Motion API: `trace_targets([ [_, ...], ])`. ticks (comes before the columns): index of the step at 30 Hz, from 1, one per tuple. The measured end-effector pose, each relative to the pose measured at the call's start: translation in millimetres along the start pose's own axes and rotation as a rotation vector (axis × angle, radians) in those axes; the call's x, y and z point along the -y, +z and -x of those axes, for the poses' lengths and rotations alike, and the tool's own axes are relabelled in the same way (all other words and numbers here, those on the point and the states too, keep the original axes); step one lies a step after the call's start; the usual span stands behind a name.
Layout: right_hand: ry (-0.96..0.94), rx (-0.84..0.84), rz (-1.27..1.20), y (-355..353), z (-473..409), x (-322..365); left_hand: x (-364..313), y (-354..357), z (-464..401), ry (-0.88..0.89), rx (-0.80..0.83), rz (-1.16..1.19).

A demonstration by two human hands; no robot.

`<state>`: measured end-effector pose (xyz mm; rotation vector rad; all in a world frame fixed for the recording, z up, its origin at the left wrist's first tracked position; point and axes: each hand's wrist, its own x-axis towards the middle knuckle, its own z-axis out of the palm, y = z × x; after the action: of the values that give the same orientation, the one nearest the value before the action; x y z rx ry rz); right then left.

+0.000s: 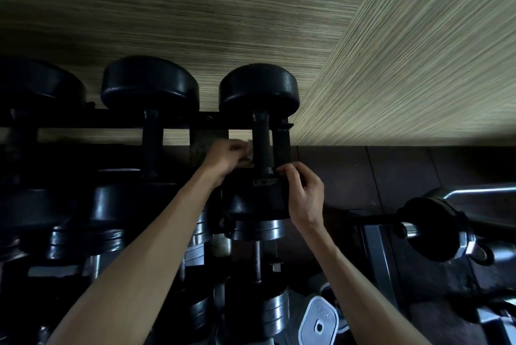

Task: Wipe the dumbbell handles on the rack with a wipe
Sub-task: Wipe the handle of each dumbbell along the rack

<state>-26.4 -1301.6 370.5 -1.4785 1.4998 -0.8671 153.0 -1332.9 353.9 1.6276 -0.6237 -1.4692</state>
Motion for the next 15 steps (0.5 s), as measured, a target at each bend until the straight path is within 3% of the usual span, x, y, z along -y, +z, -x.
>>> trace_targets([
  [3,-0.005,-0.005,0.004,0.5,-0.4,-1.5,-14.1,5.3,-23.7,-0.022,-0.089,0.231],
  [6,-0.013,-0.015,0.002,0.6,-0.3,-1.6,-14.1,6.3,-28.7,-0.023,-0.054,0.307],
  [11,0.004,-0.022,-0.022,0.5,0.1,-1.5,9.7,-9.4,-1.2,-0.102,0.168,0.044],
  [15,0.001,-0.019,-0.019,0.3,-0.1,-1.9,-0.7,-8.3,-8.1,-0.074,0.076,0.028],
])
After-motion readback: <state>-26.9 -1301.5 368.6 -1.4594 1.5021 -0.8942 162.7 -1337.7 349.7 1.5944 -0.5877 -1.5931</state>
